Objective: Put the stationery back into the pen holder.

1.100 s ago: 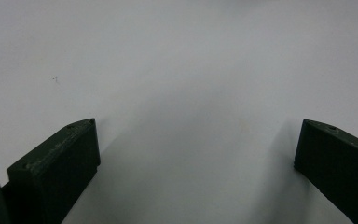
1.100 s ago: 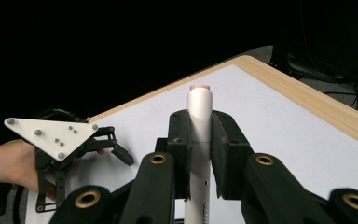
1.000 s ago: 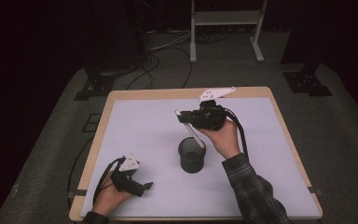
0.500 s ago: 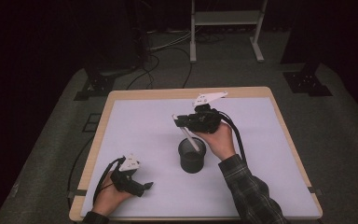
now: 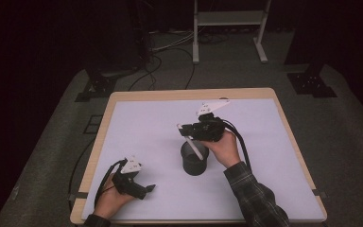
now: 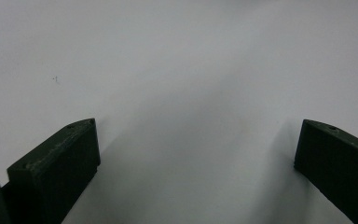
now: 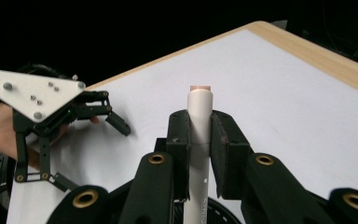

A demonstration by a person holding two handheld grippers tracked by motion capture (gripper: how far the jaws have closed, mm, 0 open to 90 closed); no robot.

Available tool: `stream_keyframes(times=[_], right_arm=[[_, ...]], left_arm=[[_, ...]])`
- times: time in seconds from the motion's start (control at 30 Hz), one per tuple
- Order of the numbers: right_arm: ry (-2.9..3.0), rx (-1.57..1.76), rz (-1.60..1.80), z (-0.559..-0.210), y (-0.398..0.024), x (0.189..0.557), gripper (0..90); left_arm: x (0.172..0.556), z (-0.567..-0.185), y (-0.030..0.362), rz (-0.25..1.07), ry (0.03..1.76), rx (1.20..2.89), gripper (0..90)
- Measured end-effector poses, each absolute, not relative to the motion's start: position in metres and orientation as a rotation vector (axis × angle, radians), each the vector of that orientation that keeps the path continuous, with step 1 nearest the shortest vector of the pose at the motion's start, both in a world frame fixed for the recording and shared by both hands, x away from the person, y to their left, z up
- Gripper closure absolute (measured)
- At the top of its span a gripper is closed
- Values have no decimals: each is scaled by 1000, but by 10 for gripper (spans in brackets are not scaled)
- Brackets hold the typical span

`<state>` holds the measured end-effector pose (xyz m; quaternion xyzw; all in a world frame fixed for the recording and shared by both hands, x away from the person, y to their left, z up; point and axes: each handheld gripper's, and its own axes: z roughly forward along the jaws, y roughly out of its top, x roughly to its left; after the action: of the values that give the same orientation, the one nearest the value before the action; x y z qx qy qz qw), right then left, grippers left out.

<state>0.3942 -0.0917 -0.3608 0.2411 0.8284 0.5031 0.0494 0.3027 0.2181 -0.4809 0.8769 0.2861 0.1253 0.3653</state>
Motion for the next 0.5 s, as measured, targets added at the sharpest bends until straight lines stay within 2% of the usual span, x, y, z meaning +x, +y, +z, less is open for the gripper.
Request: stream_keyframes(times=[0.5], right_arm=[[2560, 732, 1485, -377, -98, 388, 774]], left_arm=[[303, -481, 218, 324, 733, 2260, 0]])
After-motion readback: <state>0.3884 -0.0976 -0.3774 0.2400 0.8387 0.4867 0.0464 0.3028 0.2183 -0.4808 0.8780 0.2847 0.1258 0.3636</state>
